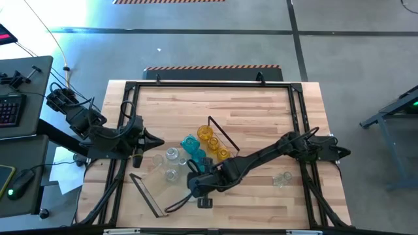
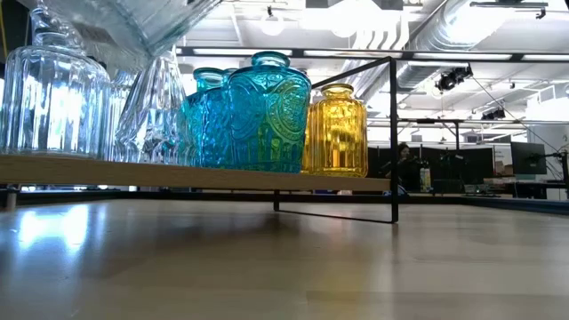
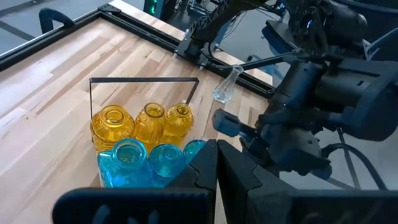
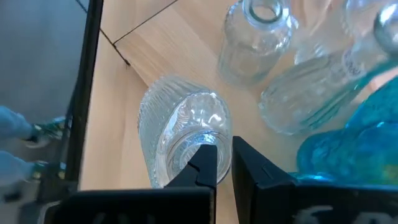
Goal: Sort vases onto shelf
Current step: Put the transparent vase on the shelf aligned with the other transparent vases
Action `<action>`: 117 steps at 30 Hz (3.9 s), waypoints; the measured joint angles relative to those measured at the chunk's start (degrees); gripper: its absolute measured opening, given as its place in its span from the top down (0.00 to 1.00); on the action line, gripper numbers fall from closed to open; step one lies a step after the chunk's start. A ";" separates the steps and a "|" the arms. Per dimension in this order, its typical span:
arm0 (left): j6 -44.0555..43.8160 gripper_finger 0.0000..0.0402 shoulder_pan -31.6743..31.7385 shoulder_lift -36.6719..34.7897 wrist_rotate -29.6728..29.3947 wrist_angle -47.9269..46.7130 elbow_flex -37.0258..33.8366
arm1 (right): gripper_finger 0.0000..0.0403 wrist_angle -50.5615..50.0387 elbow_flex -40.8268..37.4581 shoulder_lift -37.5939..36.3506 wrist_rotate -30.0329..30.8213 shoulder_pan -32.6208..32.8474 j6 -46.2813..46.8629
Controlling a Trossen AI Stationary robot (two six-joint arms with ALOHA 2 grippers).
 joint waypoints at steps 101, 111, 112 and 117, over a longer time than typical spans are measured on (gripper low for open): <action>-5.97 1.00 0.02 6.01 -11.90 7.30 0.02 | 0.93 -2.55 4.87 3.53 -0.58 -3.32 -38.74; -5.99 1.00 0.02 6.01 -11.89 7.32 0.02 | 0.99 -3.08 4.87 3.53 -2.41 -3.49 -36.89; -6.01 1.00 0.02 6.01 -11.89 7.32 0.02 | 0.99 -2.82 4.85 3.53 -2.57 -3.57 -36.87; -5.99 1.00 0.02 6.01 -11.89 7.72 0.02 | 1.00 -2.61 4.85 3.53 -3.66 -4.11 -36.96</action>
